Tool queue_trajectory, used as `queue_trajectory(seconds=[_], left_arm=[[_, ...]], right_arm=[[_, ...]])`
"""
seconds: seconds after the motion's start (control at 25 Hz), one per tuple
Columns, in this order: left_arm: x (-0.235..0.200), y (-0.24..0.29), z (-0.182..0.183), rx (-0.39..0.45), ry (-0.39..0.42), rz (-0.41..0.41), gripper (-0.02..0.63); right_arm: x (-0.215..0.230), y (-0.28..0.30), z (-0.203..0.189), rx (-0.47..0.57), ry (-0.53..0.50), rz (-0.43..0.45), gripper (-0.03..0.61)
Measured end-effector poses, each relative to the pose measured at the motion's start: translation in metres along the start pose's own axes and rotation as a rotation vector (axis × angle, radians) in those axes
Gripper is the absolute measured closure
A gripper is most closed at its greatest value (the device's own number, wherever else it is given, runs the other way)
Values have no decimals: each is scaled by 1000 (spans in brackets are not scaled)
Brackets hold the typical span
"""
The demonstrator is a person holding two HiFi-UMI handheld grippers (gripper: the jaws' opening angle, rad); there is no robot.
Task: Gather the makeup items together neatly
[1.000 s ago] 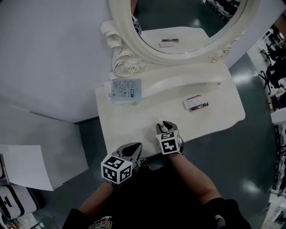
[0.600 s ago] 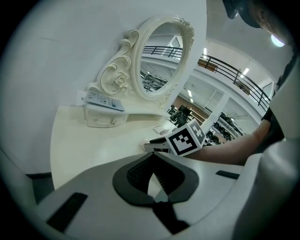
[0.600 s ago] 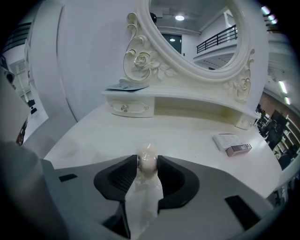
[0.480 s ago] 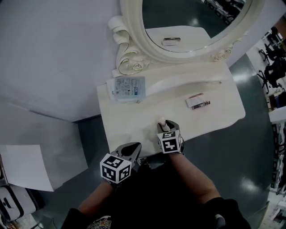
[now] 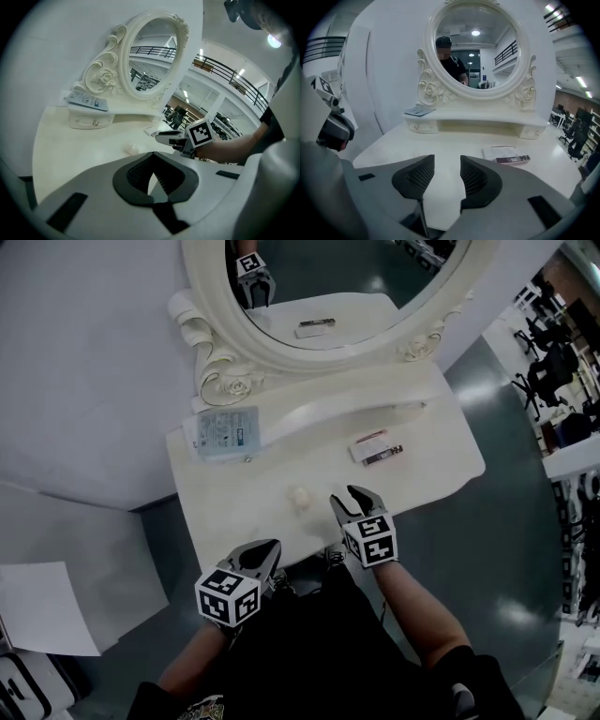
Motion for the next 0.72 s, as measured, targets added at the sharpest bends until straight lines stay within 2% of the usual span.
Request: queue_trajectory(seconds=[0.16,0.4,0.72], left_arm=[[14,21,13,10,2,6,604],[36,56,28,14,-14,42,604],[63,94,35,9,-63,125,604]], right_arm=[[72,-13,5,-39,-118,-13,393],[155,-14,34,-143,-393,42,393],[217,26,57,-338,-704,195,393]])
Point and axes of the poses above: the fingertips, and each gripper's own axes: y forward along the fingers, x to its right, z out of its top, the point moved 10 cm from there along -y, backward along the fingers, and after that the axes turned 14 degrees about y, right-handed, at the moved point
